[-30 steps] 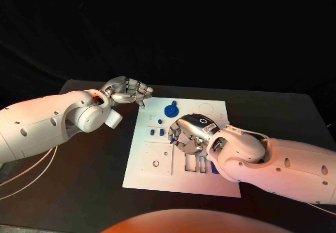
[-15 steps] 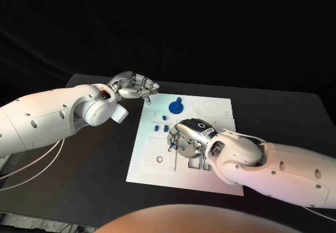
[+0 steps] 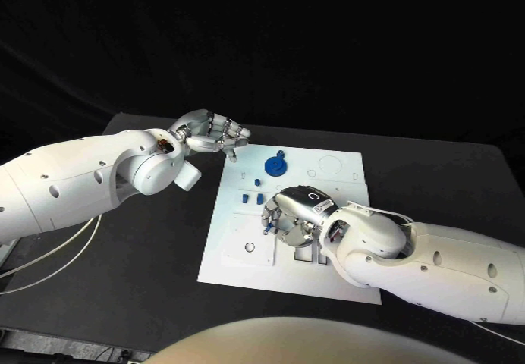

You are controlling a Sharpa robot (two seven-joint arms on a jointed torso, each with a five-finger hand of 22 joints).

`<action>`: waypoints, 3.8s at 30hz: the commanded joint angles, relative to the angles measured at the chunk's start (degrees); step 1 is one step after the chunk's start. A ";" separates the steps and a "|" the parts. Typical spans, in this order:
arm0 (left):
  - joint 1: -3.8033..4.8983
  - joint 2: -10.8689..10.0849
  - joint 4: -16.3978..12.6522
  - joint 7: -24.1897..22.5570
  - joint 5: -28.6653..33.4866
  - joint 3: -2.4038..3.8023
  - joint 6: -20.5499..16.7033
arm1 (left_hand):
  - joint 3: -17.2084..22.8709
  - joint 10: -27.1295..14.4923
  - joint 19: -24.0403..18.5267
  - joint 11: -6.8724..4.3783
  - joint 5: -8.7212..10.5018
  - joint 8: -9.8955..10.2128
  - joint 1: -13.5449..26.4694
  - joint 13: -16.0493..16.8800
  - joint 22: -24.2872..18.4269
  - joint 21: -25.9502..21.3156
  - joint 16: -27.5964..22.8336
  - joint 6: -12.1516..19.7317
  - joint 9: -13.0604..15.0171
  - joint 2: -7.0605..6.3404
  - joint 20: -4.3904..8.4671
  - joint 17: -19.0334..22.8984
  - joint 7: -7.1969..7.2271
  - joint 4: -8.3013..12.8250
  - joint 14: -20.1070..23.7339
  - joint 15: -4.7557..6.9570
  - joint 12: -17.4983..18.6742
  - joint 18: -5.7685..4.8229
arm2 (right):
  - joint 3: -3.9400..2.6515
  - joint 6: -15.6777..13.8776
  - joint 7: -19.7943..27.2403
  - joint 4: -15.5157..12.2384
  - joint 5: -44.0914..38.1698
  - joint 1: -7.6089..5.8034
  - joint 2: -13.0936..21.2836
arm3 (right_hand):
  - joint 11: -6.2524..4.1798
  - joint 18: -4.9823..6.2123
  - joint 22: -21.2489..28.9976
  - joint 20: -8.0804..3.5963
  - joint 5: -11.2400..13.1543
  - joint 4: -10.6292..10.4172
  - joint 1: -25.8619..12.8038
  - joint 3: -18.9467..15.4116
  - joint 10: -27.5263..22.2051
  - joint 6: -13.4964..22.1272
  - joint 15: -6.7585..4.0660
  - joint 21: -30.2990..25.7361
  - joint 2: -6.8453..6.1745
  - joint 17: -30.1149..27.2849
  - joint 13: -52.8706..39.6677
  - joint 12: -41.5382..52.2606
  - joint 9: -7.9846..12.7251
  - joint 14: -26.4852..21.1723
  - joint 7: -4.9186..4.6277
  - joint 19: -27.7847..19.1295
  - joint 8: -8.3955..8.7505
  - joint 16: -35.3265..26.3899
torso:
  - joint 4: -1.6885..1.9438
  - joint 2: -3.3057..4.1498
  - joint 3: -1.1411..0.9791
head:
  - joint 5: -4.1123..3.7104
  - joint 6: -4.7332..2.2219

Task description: Assemble the parts on the task board

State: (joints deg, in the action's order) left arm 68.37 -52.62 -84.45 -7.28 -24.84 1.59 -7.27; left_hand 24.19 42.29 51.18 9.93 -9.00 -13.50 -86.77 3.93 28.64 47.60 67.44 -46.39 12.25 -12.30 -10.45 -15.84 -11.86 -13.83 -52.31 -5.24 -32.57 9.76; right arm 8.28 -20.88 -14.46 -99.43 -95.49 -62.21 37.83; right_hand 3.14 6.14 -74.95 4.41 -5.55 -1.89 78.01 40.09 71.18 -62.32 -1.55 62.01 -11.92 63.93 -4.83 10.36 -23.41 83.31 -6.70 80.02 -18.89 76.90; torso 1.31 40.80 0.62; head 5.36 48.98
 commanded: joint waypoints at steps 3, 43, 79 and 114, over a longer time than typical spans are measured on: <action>0.07 -0.01 -0.30 -0.21 -0.36 0.04 0.96 | -0.11 -0.25 0.16 -0.01 -0.05 0.24 0.22 -0.06 -0.05 -0.20 -0.25 0.45 -0.05 -0.33 -0.28 0.06 -1.66 0.32 0.00 -0.26 -0.04 0.77 | 0.03 1.37 0.53 0.45 -0.90 0.13 -0.27 | -0.21 -0.78 -2.97 -0.03 -0.18 0.09 -0.07 0.24 -0.04 -0.36 0.07 -0.17 0.49 -0.04 -0.06 0.26 -0.08 0.40 0.06 0.34 -0.22 -0.15 | 0.01 0.00 0.02 | 0.07 0.21; 0.12 -0.34 -0.88 0.26 -0.79 0.05 1.37 | -0.15 -0.33 0.18 0.00 -0.04 0.19 0.27 -0.05 -0.10 -0.26 -0.28 0.45 -0.05 -0.31 -0.29 0.07 -1.67 0.38 0.01 -0.28 -0.08 0.77 | 0.51 4.06 0.22 2.58 -0.98 0.82 -2.39 | -0.08 -0.69 -2.82 0.00 -0.11 0.23 -0.47 0.17 -0.16 -0.03 0.16 -0.71 0.57 -0.41 -0.09 -0.05 -0.27 0.33 -0.07 0.18 -0.27 -0.39 | 0.02 -0.08 0.07 | 0.22 0.72; 0.13 -0.53 -0.75 0.59 -0.88 0.05 1.78 | -0.23 -0.56 0.21 0.03 -0.05 0.11 0.38 -0.03 -0.23 -0.45 -0.37 0.53 -0.05 -0.24 -0.33 0.08 -1.69 0.53 0.06 -0.31 -0.17 0.77 | 0.36 -3.47 0.98 -2.79 -0.83 -0.23 3.82 | 2.72 0.36 -0.46 2.40 -0.19 -0.96 -1.50 -13.62 -12.16 9.74 2.70 -8.13 -2.57 -3.86 0.37 -0.74 3.50 -2.17 -0.99 -2.42 8.32 -1.57 | -0.12 -0.15 -0.02 | -0.15 0.23; 0.07 -1.01 -0.64 -0.22 -0.97 0.03 2.00 | -0.24 -0.63 0.21 0.04 -0.05 0.09 0.39 -0.03 -0.25 -0.49 -0.39 0.55 -0.06 -0.21 -0.33 0.09 -1.70 0.57 0.09 -0.32 -0.19 0.77 | -0.22 4.50 1.83 -0.99 5.41 -6.49 14.00 | 3.41 0.57 0.13 2.82 -0.49 -10.55 7.58 -31.42 -15.12 6.42 3.21 -10.94 1.25 -5.70 1.00 4.64 6.56 -2.09 -3.41 -1.99 10.92 -1.75 | -0.55 -0.36 0.15 | -2.16 -1.17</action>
State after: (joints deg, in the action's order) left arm 68.39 -53.67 -85.03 -6.83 -25.72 1.58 -6.09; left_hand 24.03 41.88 51.18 9.93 -9.00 -13.50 -86.77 3.93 28.48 47.38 67.44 -46.39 12.26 -12.30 -10.45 -15.81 -11.86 -13.68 -52.31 -5.24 -32.57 9.76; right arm 8.04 -18.59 -13.14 -100.52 -89.08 -68.83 52.01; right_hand 6.46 6.17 -74.78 6.98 -5.88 -12.13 85.08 8.70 55.67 -55.55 1.44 50.90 -10.56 58.24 -3.93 14.81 -16.95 81.16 -10.05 77.87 -7.73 74.91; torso 0.80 40.42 0.74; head 3.14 47.75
